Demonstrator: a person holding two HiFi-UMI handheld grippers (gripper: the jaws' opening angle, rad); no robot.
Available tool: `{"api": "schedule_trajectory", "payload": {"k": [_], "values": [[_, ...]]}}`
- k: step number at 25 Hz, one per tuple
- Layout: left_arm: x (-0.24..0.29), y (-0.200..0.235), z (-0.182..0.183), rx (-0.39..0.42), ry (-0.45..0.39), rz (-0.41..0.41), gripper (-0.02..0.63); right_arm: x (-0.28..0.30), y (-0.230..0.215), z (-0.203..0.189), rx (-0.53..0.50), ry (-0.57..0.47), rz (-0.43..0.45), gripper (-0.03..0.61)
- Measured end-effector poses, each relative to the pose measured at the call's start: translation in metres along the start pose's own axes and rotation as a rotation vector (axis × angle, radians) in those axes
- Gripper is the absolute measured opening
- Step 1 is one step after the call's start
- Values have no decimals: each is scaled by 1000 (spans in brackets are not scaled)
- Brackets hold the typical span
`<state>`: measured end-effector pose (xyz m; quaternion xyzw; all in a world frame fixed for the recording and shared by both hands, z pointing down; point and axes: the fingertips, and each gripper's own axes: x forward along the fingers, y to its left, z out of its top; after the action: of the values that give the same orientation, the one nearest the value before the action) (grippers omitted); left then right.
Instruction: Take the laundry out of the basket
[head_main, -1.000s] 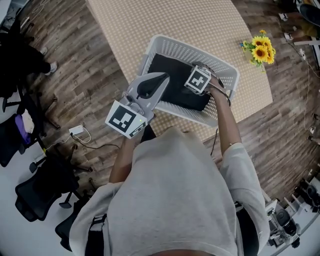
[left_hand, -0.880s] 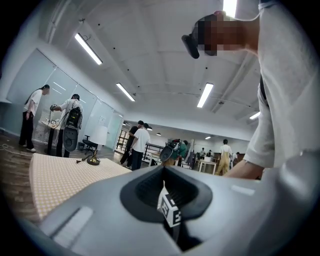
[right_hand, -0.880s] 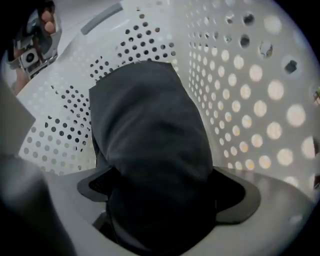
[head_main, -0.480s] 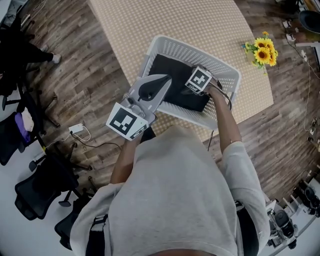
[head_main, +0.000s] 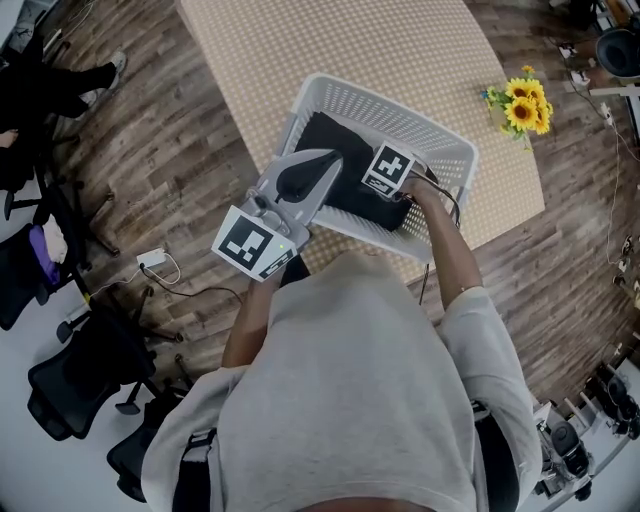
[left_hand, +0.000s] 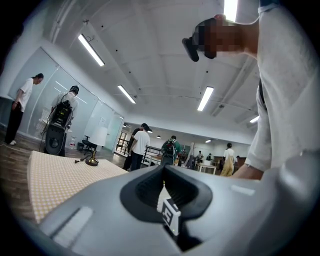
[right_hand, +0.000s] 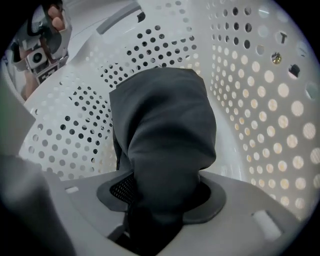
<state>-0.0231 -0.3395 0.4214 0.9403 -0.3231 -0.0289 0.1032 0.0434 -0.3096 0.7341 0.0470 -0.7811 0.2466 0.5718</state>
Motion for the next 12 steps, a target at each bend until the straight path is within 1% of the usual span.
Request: {"api": "schedule_trajectory", "payload": {"k": [3, 5, 6, 10, 12], "values": [[0, 3, 0, -7, -7, 3, 8, -4, 2, 4, 2, -70, -42, 233], [0, 4, 0, -12, -12, 4, 8, -9, 2, 7, -15, -89, -89, 219], [0, 4, 1, -14, -15, 2, 8, -11, 2, 10, -30, -95, -120, 201], [3, 0, 5, -13, -29, -9, 8, -27, 3, 15, -87, -154, -286, 152], [5, -5, 8, -8, -34, -17, 8, -39, 1, 14, -117, -169, -389, 143]]}}
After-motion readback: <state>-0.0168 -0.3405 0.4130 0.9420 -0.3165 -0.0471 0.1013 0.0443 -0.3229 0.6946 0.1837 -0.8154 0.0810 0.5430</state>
